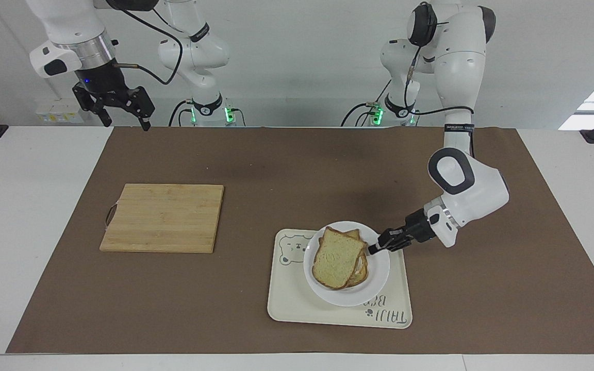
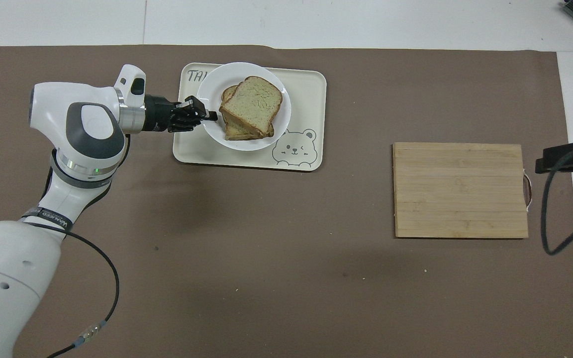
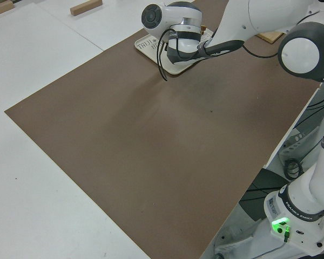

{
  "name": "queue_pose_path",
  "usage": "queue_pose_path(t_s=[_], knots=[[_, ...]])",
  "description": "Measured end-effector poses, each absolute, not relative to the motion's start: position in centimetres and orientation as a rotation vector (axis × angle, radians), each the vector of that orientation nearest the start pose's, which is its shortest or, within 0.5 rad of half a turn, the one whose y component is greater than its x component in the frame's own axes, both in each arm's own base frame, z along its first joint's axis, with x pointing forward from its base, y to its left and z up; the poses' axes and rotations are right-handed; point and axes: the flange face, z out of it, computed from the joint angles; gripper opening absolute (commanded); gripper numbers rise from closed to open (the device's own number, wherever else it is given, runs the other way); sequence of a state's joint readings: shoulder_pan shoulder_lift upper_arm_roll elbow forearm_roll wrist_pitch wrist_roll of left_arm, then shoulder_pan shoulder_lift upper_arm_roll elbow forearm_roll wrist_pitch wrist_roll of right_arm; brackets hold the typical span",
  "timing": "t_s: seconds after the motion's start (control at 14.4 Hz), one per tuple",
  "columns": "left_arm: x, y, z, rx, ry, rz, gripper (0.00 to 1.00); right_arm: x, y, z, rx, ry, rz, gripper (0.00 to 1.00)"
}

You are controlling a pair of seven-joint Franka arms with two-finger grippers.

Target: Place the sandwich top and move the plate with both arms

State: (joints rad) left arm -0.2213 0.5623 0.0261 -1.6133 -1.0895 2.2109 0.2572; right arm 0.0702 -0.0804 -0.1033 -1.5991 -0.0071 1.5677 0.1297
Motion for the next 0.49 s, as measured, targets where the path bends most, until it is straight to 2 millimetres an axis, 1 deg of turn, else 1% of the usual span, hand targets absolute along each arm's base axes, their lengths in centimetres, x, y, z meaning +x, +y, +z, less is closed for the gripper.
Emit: queue_pose_path(t_s=[0.14, 0.28, 0.35, 0.42, 0.49], knots=[[69.0, -16.6, 30.7, 2.286, 0.279, 0.112, 0.00, 52.9, -2.1, 65.4, -3.127, 0.255, -0.076, 1.00], [69.1, -16.9, 30.0, 2.293, 0.290, 0.124, 0.00, 52.9, -2.1, 65.4, -3.127, 0.255, -0.076, 1.00], [69.1, -17.1, 29.7, 2.295, 0.292, 0.122, 0.13, 52.9, -2.1, 65.4, -3.127, 0.255, -0.076, 1.00], [69.0, -17.3, 29.4, 2.297, 0.293, 0.120, 0.81, 52.9, -2.1, 65.4, -3.127, 0.255, -0.076, 1.00], [68.9, -17.5, 29.1, 2.300, 0.293, 0.117, 1.00, 52.9, -2.1, 65.4, -3.127, 0.255, -0.076, 1.00]])
